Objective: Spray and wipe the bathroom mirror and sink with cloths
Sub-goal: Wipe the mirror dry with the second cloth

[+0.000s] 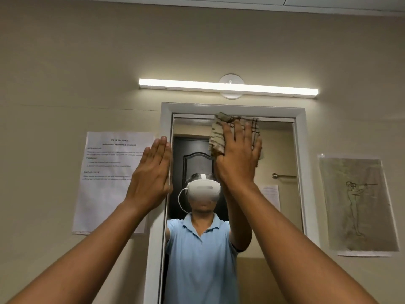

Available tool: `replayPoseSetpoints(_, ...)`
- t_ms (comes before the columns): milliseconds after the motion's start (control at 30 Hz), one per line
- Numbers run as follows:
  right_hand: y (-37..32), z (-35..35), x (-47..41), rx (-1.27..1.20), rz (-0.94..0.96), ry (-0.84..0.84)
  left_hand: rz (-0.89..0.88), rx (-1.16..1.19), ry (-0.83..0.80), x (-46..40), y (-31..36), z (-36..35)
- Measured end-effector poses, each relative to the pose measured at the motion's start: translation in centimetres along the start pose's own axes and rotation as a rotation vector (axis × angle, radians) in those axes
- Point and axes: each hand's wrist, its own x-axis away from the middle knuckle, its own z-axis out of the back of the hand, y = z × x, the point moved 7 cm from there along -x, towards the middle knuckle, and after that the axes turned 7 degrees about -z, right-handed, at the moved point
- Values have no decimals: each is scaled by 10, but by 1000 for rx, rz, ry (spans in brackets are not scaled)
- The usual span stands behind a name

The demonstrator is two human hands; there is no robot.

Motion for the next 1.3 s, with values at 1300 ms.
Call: replayPoseSetpoints(1300, -15, -29, 44, 167, 409, -146, 64, 44, -13, 19, 5, -5)
